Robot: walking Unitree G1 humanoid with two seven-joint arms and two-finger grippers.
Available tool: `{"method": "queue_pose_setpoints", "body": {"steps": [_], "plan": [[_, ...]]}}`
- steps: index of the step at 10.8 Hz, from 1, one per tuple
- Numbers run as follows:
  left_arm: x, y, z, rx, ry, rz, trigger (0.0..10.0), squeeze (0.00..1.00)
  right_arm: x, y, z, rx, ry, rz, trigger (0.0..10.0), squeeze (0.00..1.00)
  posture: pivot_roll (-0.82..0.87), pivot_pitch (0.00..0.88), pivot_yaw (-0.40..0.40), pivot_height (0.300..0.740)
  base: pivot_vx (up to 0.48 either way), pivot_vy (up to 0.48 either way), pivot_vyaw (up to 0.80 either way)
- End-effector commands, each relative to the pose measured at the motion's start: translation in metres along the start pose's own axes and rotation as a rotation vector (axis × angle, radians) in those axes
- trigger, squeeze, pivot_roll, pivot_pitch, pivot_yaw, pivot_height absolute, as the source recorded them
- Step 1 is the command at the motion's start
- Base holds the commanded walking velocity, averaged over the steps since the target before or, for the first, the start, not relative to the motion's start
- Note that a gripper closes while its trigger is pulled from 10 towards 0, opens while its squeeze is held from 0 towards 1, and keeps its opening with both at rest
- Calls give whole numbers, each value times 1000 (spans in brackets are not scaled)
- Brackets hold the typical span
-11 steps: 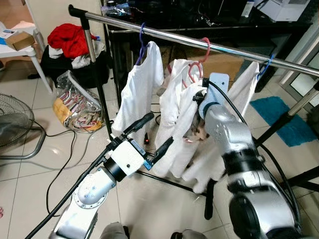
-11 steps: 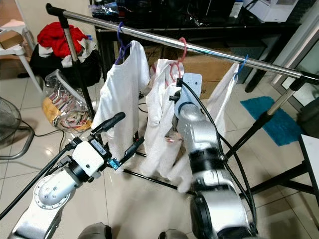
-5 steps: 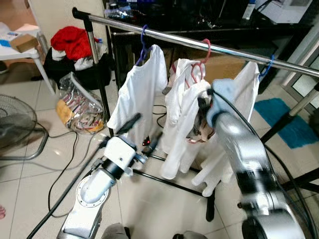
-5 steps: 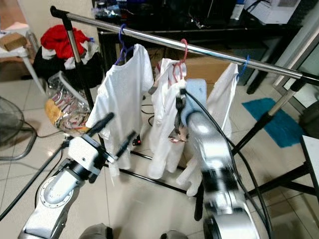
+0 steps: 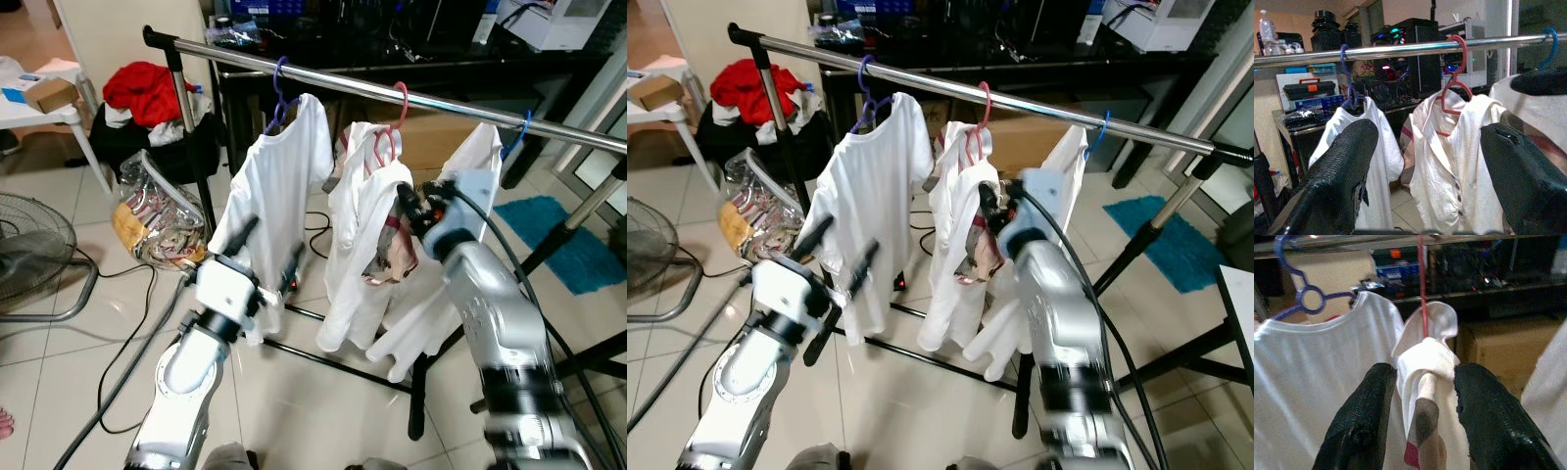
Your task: Hang hanger
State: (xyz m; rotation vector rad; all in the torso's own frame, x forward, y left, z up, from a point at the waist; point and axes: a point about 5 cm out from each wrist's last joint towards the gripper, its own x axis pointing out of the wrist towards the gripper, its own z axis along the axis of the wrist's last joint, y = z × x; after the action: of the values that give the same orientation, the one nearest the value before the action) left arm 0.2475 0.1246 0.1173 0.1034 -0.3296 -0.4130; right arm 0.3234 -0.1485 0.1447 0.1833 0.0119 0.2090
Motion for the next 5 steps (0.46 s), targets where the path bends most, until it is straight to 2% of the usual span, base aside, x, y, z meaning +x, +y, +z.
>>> {"method": "queue_pose_setpoints", "body": {"steps": [1, 2, 3, 5], "plan": [[-2, -1, -6, -17, 21, 10, 10000, 0, -7, -2, 2, -26, -50, 30, 10000, 0, 9, 0, -39, 740, 0, 0, 0], [-6, -3, -11, -33, 36, 15, 10000, 0, -18, 1, 3, -94, -133, 107, 10000, 0, 8, 0, -36, 740, 0, 0, 0], [-8, -2, -15, -55, 48, 40, 10000, 0, -26, 2, -5, -124, -133, 162, 10000, 0, 5, 0, -33, 740, 0, 0, 0], [-17, 6, -29, -83, 97, 132, 10000, 0, -50, -12, -38, -184, -61, 218, 10000, 0, 6, 0, -22, 740, 0, 0, 0]]}}
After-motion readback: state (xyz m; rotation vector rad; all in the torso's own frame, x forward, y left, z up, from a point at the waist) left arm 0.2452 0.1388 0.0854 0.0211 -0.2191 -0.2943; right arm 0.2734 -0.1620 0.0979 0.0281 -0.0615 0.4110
